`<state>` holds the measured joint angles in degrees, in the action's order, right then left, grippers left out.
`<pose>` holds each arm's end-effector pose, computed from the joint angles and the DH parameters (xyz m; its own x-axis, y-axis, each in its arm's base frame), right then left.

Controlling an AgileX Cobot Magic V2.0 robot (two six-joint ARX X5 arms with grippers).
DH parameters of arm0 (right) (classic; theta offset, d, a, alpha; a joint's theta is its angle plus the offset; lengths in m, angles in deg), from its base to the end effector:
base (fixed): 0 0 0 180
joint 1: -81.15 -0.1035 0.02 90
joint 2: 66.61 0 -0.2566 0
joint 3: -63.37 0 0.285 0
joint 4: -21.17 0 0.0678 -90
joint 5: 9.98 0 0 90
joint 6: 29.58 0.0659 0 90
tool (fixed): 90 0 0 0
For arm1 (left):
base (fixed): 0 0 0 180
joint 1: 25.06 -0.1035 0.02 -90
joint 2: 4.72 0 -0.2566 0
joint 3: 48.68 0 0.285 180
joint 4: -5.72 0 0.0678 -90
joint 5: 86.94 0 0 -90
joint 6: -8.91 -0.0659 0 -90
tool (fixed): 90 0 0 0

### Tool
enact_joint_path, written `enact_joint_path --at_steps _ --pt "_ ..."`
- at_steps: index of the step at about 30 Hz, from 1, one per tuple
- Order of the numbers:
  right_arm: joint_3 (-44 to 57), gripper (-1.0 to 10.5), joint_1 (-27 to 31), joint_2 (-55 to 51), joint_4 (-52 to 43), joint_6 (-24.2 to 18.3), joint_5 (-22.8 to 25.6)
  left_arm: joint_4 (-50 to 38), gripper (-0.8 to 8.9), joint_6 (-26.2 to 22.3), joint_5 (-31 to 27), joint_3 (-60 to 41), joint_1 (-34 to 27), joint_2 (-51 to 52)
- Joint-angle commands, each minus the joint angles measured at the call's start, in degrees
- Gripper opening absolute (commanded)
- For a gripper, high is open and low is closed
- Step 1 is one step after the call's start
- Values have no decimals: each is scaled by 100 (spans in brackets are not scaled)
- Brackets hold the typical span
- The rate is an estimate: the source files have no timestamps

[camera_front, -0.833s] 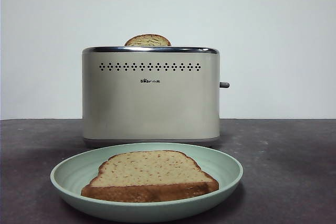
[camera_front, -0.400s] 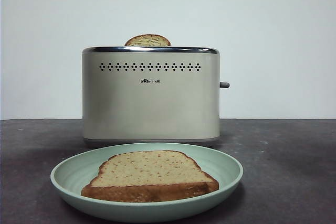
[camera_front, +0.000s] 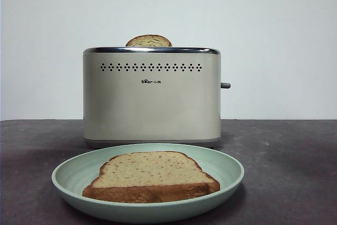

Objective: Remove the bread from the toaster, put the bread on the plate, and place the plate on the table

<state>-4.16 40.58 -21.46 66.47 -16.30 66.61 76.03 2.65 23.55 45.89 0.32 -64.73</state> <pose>0.1603 0.1573 0.3426 0.5297 0.7589 -0.3788 -0.7057 0.6421 0.2995 0.1993 -0.1201 0.4117 0.5368 -0.6421 -0.5473 0.7118 0.6929 -0.1148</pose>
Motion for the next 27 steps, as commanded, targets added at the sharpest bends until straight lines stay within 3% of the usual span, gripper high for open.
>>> enact_joint_path --at_steps 1,9,14,22,27 --pt "-83 4 -55 31 -72 -61 15 -466 8 -205 11 7 -267 319" --pt "-83 4 -55 37 -72 -61 15 -2861 8 -184 87 -1766 -1655 1921" --pt "-83 4 -55 33 -74 -61 17 -3954 8 -181 -304 -3276 -2232 3062" --pt "-83 4 -55 33 -74 -61 15 -4148 8 -155 -448 -4996 -2546 4266" --pt "-83 4 -52 33 -74 -63 15 -4336 8 129 -573 -5928 -2577 4791"
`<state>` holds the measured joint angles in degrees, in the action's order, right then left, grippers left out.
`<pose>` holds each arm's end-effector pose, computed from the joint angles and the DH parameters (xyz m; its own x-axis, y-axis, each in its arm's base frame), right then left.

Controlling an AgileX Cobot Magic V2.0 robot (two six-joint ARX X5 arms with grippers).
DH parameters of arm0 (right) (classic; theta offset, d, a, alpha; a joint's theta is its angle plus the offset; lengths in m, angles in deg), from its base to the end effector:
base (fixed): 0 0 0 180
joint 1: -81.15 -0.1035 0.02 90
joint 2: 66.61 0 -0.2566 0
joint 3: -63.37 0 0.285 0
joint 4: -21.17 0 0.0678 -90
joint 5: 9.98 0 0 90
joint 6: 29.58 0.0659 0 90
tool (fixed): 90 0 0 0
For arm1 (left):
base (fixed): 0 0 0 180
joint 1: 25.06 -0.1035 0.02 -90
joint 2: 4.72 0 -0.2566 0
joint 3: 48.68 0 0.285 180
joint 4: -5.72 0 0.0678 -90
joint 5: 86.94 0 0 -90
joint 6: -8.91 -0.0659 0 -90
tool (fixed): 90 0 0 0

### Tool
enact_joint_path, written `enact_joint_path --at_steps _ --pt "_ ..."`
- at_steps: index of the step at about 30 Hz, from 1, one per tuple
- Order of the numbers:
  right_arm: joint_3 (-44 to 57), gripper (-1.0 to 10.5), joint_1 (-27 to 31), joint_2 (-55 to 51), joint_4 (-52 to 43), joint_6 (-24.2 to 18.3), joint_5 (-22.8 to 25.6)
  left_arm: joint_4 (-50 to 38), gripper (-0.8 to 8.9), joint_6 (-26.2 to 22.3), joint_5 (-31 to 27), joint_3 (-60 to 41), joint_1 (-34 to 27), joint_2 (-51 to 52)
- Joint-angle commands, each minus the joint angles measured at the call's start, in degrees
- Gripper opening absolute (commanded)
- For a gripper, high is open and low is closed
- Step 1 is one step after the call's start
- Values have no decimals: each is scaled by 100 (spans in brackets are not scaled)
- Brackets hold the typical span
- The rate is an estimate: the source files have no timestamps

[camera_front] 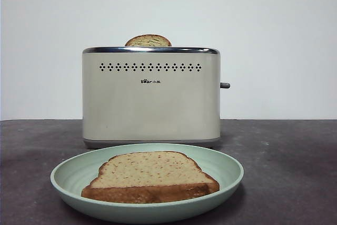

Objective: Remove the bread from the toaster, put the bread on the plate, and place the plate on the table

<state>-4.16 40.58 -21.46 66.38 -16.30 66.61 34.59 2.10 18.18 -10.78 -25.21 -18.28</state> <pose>0.1603 0.1574 0.3428 0.5302 0.7593 -0.3774 -0.7060 0.6418 0.2993 0.1613 -0.0168 0.2707 0.9630 -0.2583 -0.0762 0.2650 0.9593 0.0978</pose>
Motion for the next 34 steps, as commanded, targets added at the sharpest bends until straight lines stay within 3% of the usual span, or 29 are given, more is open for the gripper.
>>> enact_joint_path --at_steps 1,6,12,16,34 --pt "-83 4 -52 33 -66 -61 15 -273 8 219 -35 -444 -28 243" --pt "-83 4 -55 33 -66 -61 15 -560 8 463 -103 -1307 -28 750" --pt "-83 4 -55 33 -66 -61 15 -560 8 772 -581 -1884 -28 1237" --pt "-83 4 -52 33 -68 -61 15 -562 8 798 -828 -2035 -28 1340" --pt "-83 4 -52 33 -85 -63 15 -597 8 1161 -870 -2505 -26 1338"
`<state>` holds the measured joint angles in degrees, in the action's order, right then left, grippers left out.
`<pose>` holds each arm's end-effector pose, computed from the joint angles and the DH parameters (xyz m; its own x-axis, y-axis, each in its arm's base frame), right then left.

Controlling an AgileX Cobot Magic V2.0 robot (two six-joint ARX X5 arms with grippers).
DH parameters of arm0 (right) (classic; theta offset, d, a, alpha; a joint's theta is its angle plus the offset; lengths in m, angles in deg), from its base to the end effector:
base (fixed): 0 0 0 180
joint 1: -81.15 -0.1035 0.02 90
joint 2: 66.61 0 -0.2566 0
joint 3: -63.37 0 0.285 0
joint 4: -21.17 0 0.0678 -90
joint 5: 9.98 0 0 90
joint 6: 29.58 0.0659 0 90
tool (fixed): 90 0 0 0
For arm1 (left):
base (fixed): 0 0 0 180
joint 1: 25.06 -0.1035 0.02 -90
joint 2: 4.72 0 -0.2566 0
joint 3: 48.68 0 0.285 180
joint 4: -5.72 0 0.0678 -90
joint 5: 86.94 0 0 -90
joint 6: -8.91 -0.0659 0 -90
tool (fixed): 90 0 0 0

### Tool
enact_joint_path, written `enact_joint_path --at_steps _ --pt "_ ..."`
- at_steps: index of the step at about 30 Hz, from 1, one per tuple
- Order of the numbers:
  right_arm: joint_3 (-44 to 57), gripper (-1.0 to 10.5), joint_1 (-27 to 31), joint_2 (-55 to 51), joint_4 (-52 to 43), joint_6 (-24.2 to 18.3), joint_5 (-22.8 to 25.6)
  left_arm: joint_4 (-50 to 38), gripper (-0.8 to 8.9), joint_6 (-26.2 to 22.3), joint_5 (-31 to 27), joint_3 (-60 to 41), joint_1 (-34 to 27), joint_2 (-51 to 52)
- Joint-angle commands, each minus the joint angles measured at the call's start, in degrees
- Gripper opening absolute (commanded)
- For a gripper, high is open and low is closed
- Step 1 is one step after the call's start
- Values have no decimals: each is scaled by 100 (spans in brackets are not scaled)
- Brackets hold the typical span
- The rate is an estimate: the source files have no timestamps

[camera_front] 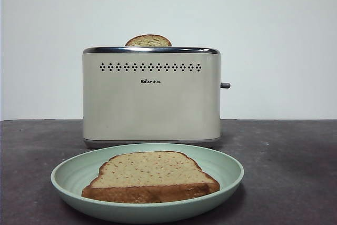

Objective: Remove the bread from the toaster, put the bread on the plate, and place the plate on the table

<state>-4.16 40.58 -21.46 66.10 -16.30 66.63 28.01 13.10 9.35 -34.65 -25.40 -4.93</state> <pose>0.1605 0.1575 0.3433 0.5319 0.7602 -0.3731 -0.7070 0.6411 0.2986 0.1720 -0.0062 0.1529 0.9838 -0.1037 -0.1464 0.0914 0.9919 -0.0884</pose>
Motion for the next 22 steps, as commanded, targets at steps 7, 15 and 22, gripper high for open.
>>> enact_joint_path --at_steps 7,15,22 --pt "-83 4 -55 33 -57 -61 13 59 8 61 13 -118 -7 2" --pt "-83 4 -55 33 -57 -61 13 59 8 61 13 -118 -7 2" --pt "-83 4 72 -63 -59 -396 236 59 8 63 13 -118 -7 2"
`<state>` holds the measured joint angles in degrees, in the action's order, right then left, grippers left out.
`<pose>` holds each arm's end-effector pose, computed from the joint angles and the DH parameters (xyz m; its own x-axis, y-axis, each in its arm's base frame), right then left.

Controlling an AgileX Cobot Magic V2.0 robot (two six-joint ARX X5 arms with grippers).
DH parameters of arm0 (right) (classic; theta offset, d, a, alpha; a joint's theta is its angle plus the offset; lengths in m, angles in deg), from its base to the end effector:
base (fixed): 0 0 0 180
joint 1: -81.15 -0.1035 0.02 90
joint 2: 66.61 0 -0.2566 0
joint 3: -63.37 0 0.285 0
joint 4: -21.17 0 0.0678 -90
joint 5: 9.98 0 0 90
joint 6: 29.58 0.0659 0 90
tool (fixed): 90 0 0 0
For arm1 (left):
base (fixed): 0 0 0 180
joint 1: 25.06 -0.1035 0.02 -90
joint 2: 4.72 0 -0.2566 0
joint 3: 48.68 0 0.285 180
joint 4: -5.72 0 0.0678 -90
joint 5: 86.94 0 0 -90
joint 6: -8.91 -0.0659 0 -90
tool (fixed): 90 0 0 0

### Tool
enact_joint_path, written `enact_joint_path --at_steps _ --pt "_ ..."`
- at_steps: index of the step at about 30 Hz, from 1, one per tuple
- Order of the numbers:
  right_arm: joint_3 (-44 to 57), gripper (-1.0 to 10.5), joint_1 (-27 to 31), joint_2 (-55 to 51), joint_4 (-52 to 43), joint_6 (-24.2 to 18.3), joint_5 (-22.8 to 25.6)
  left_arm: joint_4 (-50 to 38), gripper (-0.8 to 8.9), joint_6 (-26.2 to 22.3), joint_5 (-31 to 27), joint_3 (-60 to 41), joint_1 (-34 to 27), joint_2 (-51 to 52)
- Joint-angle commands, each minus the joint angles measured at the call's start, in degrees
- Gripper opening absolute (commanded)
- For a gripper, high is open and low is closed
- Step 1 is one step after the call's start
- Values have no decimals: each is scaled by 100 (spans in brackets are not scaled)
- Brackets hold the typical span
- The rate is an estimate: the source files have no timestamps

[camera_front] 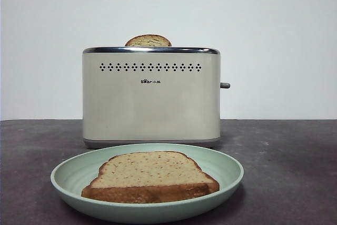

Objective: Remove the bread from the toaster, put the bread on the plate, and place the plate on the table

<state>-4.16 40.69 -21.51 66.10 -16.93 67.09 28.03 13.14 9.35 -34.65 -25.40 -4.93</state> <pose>0.1611 0.1568 0.3435 0.5399 0.7546 -0.3730 -0.7068 0.6471 0.2859 0.1720 -0.0062 0.1528 0.9837 -0.1037 -0.1467 0.0913 0.9918 -0.0891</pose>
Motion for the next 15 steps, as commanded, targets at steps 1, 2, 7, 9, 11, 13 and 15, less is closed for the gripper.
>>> enact_joint_path --at_steps 1,2,7,9,11,13,15 --pt "-83 4 168 -125 -61 -455 330 57 8 57 13 -118 -7 2" --pt "-81 4 310 -175 -76 -601 461 57 8 57 13 -118 -7 2" --pt "61 4 1357 -387 -417 -1075 96 57 8 59 13 -118 -7 2" --pt "291 4 1917 -553 -717 -1163 -251 57 8 59 13 -118 -7 2" --pt "586 4 2422 -782 -1040 -1211 -402 57 8 59 13 -118 -7 2" --pt "949 4 2852 -1036 -1405 -1233 -369 59 8 59 13 -118 -7 2" --pt "1427 4 3226 -1351 -1873 -1340 -352 57 8 57 13 -118 -7 2"
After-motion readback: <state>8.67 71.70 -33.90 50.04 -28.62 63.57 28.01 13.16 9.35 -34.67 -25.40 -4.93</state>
